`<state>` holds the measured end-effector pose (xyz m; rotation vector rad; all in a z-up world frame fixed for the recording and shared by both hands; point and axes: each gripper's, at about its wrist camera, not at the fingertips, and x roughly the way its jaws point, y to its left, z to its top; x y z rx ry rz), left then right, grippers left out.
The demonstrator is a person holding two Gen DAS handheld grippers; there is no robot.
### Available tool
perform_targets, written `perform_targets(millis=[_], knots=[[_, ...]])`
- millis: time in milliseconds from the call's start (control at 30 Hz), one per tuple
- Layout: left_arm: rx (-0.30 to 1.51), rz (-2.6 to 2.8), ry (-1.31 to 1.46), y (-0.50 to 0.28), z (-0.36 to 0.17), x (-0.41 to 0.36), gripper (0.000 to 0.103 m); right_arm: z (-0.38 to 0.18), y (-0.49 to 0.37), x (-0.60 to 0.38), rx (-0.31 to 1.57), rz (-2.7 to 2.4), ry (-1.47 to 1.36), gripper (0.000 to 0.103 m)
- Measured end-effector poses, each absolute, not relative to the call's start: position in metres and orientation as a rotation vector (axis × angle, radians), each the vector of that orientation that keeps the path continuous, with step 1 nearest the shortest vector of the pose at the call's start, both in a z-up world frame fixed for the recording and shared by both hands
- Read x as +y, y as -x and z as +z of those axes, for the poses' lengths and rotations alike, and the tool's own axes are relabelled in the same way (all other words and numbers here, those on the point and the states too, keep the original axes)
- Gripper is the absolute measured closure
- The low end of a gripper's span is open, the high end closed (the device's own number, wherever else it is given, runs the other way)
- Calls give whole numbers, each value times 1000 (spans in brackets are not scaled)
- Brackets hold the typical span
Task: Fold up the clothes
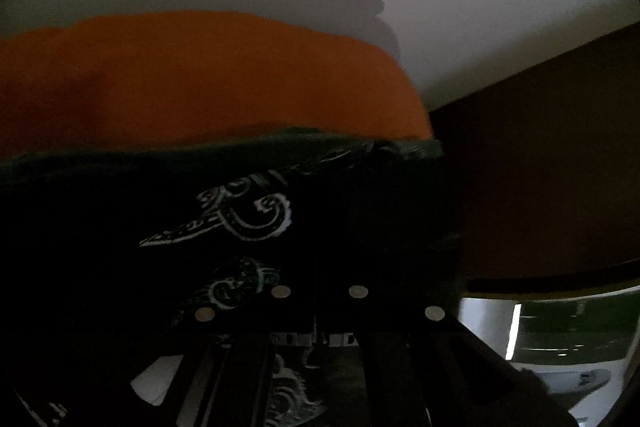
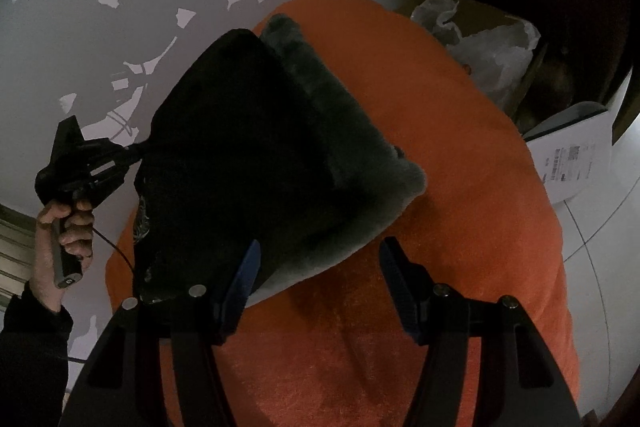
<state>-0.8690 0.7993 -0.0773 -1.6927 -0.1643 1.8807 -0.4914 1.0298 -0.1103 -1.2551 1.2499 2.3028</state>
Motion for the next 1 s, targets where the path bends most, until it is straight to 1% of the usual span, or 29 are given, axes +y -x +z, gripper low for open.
perform_targets(millis=[67, 100, 133, 200, 267, 333, 367, 400, 433, 467, 533, 567, 600, 633, 667, 700, 733, 767, 867, 900, 933, 967, 1000], knots=[[-147, 1871, 1711, 864, -86, 794, 100, -103, 494, 1033, 1245, 2325, 1236, 42], [-141, 1881, 1709, 861, -84, 790, 97, -100, 494, 1035, 1248, 2339, 1219, 42], [-135, 1894, 1705, 857, -79, 785, 97, -96, 495, 1038, 1252, 2352, 1202, 42], [-48, 2001, 1649, 838, -60, 764, 96, -97, 499, 1044, 1293, 2363, 1215, 42], [11, 2078, 1611, 813, -48, 741, 94, -109, 502, 1051, 1413, 2314, 1261, 42], [21, 2108, 1609, 780, -48, 718, 87, -122, 501, 1058, 1562, 2250, 1291, 42], [-5, 2103, 1628, 771, -52, 710, 79, -128, 499, 1062, 1652, 2217, 1287, 42], [-80, 2078, 1666, 762, -60, 700, 70, -135, 499, 1064, 1737, 2186, 1285, 41], [-163, 2048, 1705, 752, -69, 688, 67, -142, 499, 1065, 1821, 2154, 1281, 41], [-251, 2011, 1746, 745, -82, 681, 64, -148, 501, 1066, 1888, 2123, 1276, 36], [-431, 1927, 1823, 733, -109, 668, 64, -166, 506, 1068, 2067, 2012, 1203, 35], [-488, 1904, 1838, 729, -120, 670, 64, -173, 507, 1069, 2136, 1966, 1143, 35], [-538, 1884, 1849, 727, -130, 674, 64, -174, 508, 1071, 2161, 1953, 1089, 46], [-547, 1888, 1841, 725, -130, 679, 64, -174, 509, 1073, 2172, 1952, 1041, 63], [-547, 1897, 1829, 724, -129, 684, 65, -173, 511, 1074, 2182, 1950, 993, 101], [-547, 1905, 1817, 722, -127, 689, 76, -166, 513, 1076, 2119, 1974, 985, 100], [-547, 1913, 1805, 721, -126, 694, 94, -152, 516, 1078, 2015, 2028, 991, 100], [-548, 1922, 1794, 719, -125, 700, 103, -134, 518, 1078, 1875, 2098, 1017, 100], [-548, 1947, 1758, 714, -121, 715, 103, -79, 524, 1075, 1388, 2264, 1110, 100], [-512, 1961, 1766, 711, -122, 719, 103, -66, 524, 1073, 1211, 2293, 1142, 100], [-468, 1976, 1777, 707, -123, 722, 103, -71, 524, 1076, 1157, 2271, 1189, 100], [-474, 1964, 1816, 705, -131, 720, 103, -83, 523, 1082, 1155, 2228, 1244, 100], [-490, 1945, 1860, 703, -139, 717, 103, -100, 524, 1088, 1217, 2179, 1301, 100]])
